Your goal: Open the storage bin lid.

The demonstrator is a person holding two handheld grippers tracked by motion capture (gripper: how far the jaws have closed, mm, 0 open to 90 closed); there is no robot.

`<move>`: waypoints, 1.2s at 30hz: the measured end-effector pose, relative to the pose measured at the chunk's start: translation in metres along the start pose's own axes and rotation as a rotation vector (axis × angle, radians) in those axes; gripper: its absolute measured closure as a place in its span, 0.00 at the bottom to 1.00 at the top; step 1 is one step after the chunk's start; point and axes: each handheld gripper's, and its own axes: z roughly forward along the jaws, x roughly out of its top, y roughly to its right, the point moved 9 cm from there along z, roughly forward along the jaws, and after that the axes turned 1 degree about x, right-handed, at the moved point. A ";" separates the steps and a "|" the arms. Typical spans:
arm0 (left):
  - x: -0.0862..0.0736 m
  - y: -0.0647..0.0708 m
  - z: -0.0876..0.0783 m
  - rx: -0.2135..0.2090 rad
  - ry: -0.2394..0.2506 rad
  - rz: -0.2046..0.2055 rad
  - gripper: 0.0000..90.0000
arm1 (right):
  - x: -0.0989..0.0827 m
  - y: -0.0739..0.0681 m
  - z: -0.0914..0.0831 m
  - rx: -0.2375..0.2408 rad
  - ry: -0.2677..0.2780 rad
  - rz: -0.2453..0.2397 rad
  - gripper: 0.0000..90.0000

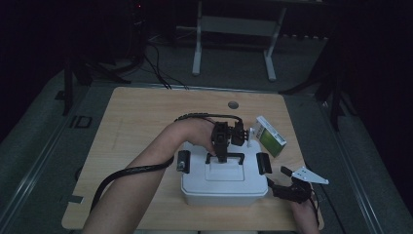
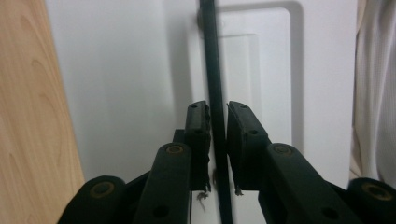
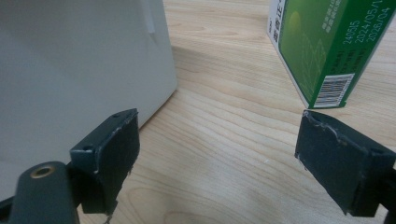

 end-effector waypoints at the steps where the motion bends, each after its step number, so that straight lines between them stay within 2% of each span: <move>1: 0.001 0.000 0.000 0.001 0.003 -0.003 0.88 | 0.000 0.000 0.000 0.002 -0.003 -0.001 0.15; 2: 0.002 0.000 0.000 -0.006 0.004 -0.008 0.88 | 0.000 0.000 0.000 0.002 -0.004 -0.001 0.15; 3: 0.002 -0.001 0.000 0.008 0.002 -0.002 0.90 | 0.000 0.000 0.000 0.002 -0.002 0.000 0.15; 9: 0.003 -0.003 0.000 0.014 -0.008 -0.022 0.91 | 0.000 0.000 0.000 0.005 -0.002 0.001 0.15; 15: 0.003 -0.002 0.000 0.000 -0.005 -0.047 0.93 | 0.000 0.000 0.000 0.006 0.001 0.001 0.15; 28: 0.004 -0.002 -0.005 0.002 0.003 -0.046 0.93 | 0.000 0.000 0.000 0.008 -0.001 0.001 0.15; 32: 0.003 -0.002 -0.010 0.021 0.007 -0.044 0.94 | 0.000 0.000 0.000 0.009 0.001 0.003 0.15; 36: 0.004 -0.001 -0.016 0.022 0.013 -0.043 0.94 | 0.000 0.000 0.000 0.010 -0.002 0.003 0.15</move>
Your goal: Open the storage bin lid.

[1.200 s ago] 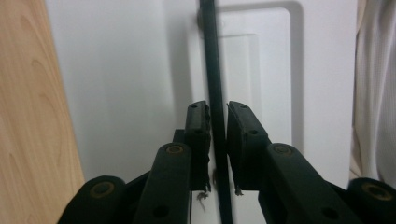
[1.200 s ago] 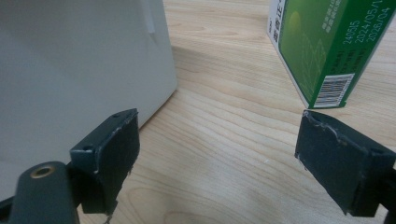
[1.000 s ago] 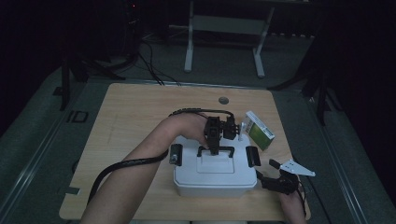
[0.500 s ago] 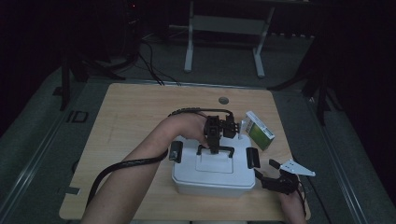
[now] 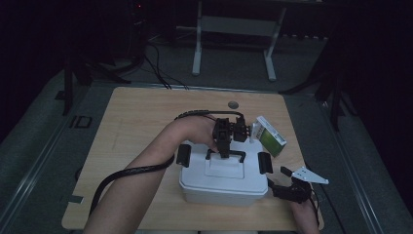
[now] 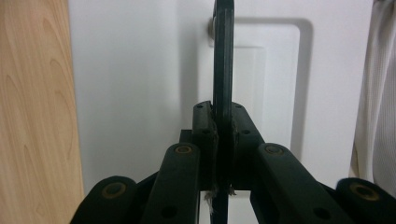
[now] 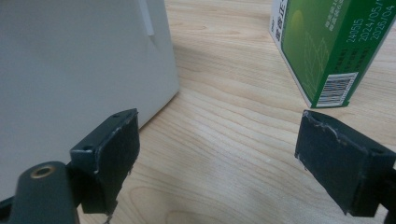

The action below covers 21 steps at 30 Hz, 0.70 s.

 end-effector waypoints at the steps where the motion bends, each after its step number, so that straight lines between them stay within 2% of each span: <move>1: 0.001 0.000 -0.002 0.004 0.008 -0.002 0.93 | 0.000 0.000 0.000 -0.001 0.000 0.002 0.15; 11: -0.005 0.000 -0.017 0.030 0.021 -0.011 0.93 | 0.000 0.000 0.000 -0.001 0.000 0.002 0.15; 15: -0.010 -0.001 -0.026 0.047 0.039 -0.013 0.94 | 0.000 0.000 0.000 -0.002 0.001 0.005 0.15; 21: -0.023 -0.002 -0.033 0.061 0.039 -0.029 0.94 | 0.000 0.000 0.000 -0.002 0.001 0.006 0.15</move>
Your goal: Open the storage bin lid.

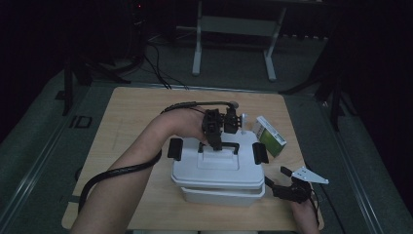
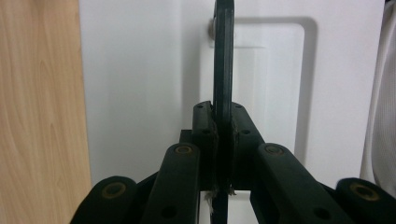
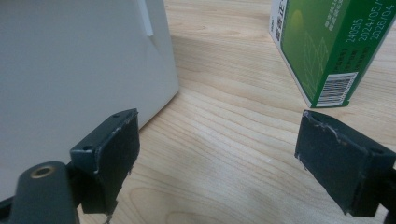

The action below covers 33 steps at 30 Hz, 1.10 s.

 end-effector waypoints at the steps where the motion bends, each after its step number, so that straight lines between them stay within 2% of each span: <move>1: -0.003 0.000 -0.001 0.003 0.001 -0.003 0.93 | 0.000 0.000 0.000 -0.001 -0.001 0.001 0.15; 4: -0.010 0.001 -0.004 -0.006 0.007 -0.013 0.94 | 0.000 0.000 0.000 -0.002 -0.002 0.001 0.15; 5: -0.012 0.000 -0.005 0.002 0.007 -0.008 0.94 | 0.000 0.000 0.000 -0.003 -0.003 0.000 0.15; 20: -0.053 -0.001 -0.015 0.034 0.013 -0.072 0.94 | -0.001 0.000 0.001 -0.007 -0.007 -0.003 0.15; 30: -0.092 -0.001 -0.018 0.038 0.022 -0.138 0.94 | -0.001 0.000 0.000 -0.006 -0.007 -0.003 0.15; 33: -0.103 -0.001 -0.018 0.044 0.013 -0.148 0.94 | -0.001 0.000 0.000 -0.006 -0.004 0.006 0.15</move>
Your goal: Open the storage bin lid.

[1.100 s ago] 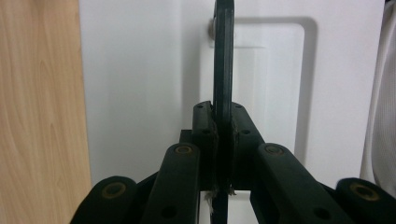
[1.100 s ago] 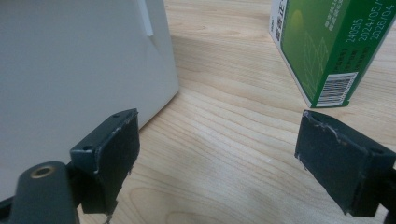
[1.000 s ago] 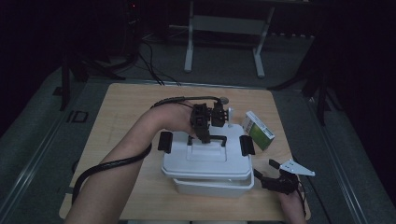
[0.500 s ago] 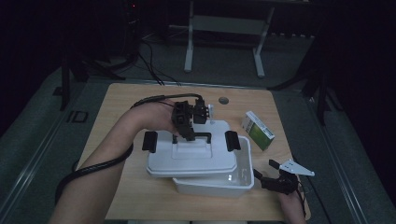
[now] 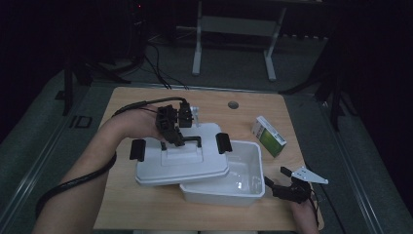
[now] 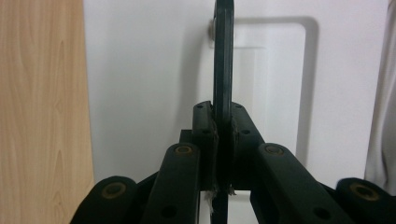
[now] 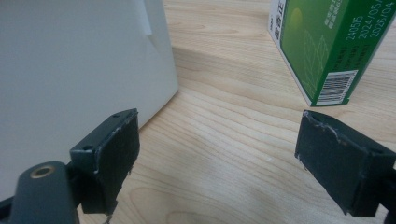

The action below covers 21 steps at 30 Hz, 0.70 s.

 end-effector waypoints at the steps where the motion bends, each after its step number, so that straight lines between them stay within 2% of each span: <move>1: -0.003 0.000 -0.001 0.004 0.004 -0.008 0.93 | 0.000 0.000 0.000 0.000 0.000 0.001 0.15; 8: -0.029 0.000 -0.007 0.010 0.017 -0.053 0.94 | -0.001 -0.001 0.001 -0.002 -0.008 -0.009 0.15; 11: -0.037 -0.001 -0.008 0.014 0.013 -0.067 0.94 | -0.001 -0.001 0.001 -0.002 -0.008 -0.008 0.15; 12: -0.046 -0.002 -0.009 0.025 0.007 -0.082 0.94 | -0.001 -0.001 0.001 -0.004 -0.006 -0.008 0.15; 15: -0.058 -0.002 -0.011 0.031 -0.008 -0.103 0.94 | -0.001 0.000 0.001 -0.006 -0.007 -0.007 0.15; 21: -0.077 -0.001 -0.013 0.031 0.001 -0.149 0.94 | 0.000 0.001 0.000 -0.008 -0.001 0.006 0.15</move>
